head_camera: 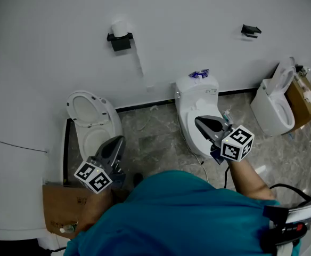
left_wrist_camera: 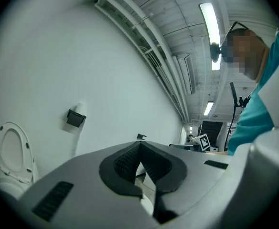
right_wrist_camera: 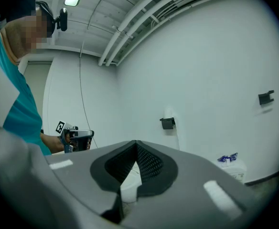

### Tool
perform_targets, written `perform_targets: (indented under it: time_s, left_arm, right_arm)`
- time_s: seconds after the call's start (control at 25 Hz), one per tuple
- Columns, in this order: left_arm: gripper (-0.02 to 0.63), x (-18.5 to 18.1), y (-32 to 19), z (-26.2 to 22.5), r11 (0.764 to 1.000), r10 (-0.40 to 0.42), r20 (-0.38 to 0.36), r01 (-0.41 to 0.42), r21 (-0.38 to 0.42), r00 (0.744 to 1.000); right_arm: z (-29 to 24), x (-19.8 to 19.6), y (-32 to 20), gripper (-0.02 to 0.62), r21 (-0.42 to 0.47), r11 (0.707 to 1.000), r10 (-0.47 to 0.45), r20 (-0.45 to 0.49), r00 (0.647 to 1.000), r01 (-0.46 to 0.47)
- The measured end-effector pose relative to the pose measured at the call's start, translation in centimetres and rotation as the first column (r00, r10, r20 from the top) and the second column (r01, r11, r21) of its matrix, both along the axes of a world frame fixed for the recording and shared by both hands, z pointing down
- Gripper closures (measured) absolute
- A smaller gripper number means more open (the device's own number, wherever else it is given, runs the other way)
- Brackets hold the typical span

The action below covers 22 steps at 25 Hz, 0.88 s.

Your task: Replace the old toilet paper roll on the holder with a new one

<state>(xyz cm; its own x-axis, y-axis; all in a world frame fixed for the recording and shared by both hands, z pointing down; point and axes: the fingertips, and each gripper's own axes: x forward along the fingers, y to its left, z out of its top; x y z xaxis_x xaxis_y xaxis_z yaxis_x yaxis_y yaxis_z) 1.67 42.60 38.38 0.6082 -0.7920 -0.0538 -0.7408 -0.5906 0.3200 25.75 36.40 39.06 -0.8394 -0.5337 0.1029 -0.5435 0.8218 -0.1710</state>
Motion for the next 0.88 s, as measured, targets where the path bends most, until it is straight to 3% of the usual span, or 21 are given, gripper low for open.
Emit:
perform_targets:
  time_s: [0.36, 0.68, 0.88]
  left_arm:
    - [0.603, -6.7, -6.8, 0.2, 0.998, 0.054, -0.026, -0.054, 0.024, 0.998]
    - [0.603, -16.7, -13.0, -1.8, 0.995, 0.086, -0.015, -0.086, 0.042, 0.996]
    - [0.603, -23.3, -15.9, -1.4, 0.997, 0.066, -0.016, -0.065, 0.05, 0.998]
  right_arm:
    - [-0.8, -7.4, -6.0, 0.597, 0.022, 0.999, 0.029, -0.035, 0.999, -0.028]
    - [-4.0, -18.9, -12.6, 0.597, 0.058, 0.998, 0.024, -0.038, 0.999, -0.022]
    - [-4.1, -25.6, -16.2, 0.597, 0.064, 0.998, 0.0, -0.061, 0.998, 0.004]
